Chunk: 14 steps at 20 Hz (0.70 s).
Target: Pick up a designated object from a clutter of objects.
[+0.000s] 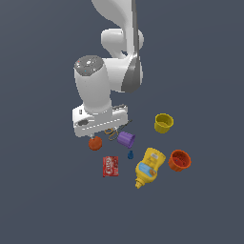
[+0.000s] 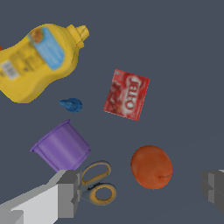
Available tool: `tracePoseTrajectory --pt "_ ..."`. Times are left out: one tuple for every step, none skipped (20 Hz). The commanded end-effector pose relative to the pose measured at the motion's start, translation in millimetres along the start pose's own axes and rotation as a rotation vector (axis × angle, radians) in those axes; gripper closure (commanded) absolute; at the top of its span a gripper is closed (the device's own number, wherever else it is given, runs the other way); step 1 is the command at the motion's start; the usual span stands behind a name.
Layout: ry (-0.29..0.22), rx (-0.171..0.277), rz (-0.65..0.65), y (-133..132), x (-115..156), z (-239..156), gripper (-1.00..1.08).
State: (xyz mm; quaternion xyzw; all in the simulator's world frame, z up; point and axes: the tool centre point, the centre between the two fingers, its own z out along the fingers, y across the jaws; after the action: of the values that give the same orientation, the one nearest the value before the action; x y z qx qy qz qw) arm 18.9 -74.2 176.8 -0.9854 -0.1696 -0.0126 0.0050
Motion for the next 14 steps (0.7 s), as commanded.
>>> tracePoseTrajectory --pt "-0.005 -0.001 -0.033 13.5 -10.9 19.5 -0.92" --pt "-0.008 -0.001 -0.044 18.0 -15.0 26.3 -0.92" --pt "-0.010 -0.002 -0.055 22.3 -19.1 32.7 -0.92" --pt "-0.012 -0.002 -0.065 26.2 -22.9 38.7 -0.92" --pt "-0.014 -0.002 -0.074 29.7 -26.6 44.2 -0.92" --pt "-0.016 -0.002 -0.083 33.0 -30.2 49.3 -0.92" --pt "-0.017 -0.003 -0.091 35.9 -33.5 54.0 -0.92" --pt "-0.019 -0.003 -0.098 38.6 -36.5 58.2 -0.92" --pt "-0.020 -0.003 -0.105 40.9 -39.3 62.0 -0.92" --pt "-0.022 -0.003 -0.111 43.0 -41.9 65.4 -0.92" --pt "-0.023 -0.003 -0.116 44.8 -44.2 68.4 -0.92" --pt "-0.024 -0.003 -0.121 46.4 -46.2 71.0 -0.92" --pt "-0.025 -0.004 -0.125 47.7 -47.9 73.2 -0.92" --pt "-0.026 -0.004 -0.128 48.8 -49.3 75.0 -0.92"
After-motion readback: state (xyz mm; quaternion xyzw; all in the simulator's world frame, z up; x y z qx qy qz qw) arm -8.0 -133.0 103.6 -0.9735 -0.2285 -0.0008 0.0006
